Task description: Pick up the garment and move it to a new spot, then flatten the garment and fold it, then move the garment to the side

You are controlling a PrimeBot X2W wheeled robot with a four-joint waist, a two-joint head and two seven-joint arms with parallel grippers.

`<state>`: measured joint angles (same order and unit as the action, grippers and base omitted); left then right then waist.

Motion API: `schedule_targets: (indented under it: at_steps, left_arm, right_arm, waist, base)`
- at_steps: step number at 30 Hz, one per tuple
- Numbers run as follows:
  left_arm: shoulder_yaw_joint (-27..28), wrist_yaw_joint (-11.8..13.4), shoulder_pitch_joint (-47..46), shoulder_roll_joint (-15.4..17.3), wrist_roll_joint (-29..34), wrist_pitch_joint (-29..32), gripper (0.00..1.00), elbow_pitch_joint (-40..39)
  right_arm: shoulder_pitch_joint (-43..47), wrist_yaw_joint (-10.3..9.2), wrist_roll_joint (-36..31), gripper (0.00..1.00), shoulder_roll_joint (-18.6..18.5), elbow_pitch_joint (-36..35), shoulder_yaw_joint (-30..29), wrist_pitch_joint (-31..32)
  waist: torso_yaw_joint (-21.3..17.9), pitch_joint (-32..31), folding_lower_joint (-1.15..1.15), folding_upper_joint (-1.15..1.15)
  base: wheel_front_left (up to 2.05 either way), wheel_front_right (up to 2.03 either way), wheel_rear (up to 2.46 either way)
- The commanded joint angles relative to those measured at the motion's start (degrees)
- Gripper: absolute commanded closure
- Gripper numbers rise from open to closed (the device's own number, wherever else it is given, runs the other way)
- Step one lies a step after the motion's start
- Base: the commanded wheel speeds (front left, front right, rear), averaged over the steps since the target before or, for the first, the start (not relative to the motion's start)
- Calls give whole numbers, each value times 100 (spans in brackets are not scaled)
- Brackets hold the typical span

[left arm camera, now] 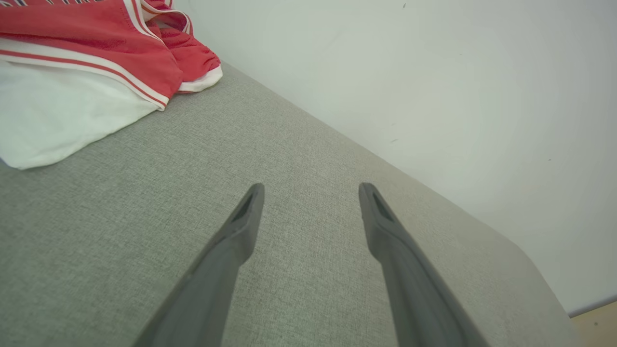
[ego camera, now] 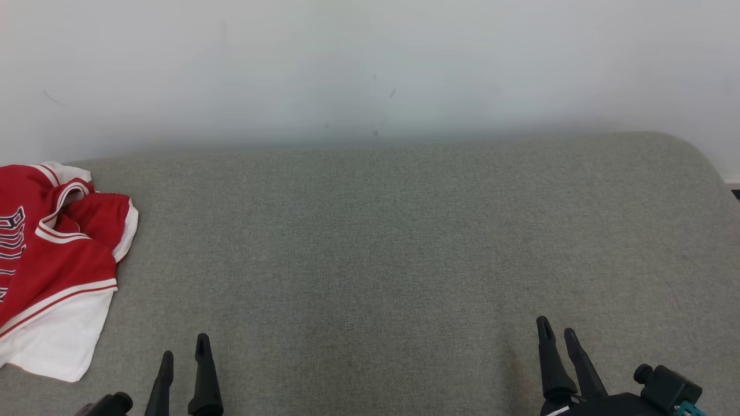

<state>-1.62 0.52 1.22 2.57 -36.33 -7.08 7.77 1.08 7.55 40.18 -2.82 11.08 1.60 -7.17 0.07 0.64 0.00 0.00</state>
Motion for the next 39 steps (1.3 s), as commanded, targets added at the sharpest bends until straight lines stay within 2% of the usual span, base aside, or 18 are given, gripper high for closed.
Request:
schedule_targets:
  at_steps: [1, 11, 24, 39]
  left_arm:
    - [-11, 21, 35, 31, 148, -55, 0, -84]
    - [-75, 54, 115, 34, 761, -209, 0, -144]
    - [-126, -48, 217, 36, 1439, -386, 0, -228]
    - [-156, 8, 332, 40, 2126, -572, 0, -315]
  right_arm:
    - [-22, -6, -112, 0, -6, -80, 22, -48]
    - [59, -7, -707, 0, -6, -114, 111, -201]
    - [128, -8, -1400, 0, -7, -145, 185, -381]
    - [239, -10, -2069, 0, -7, -189, 191, -565]
  waist:
    - [1, 0, 0, 0]
    - [13, 3, 0, 0]
    - [29, 20, 0, 0]
    - [39, 54, 0, 0]
  base:
    - [0, 0, 0]
    - [0, 0, 0]
    - [0, 0, 0]
    - [0, 0, 0]
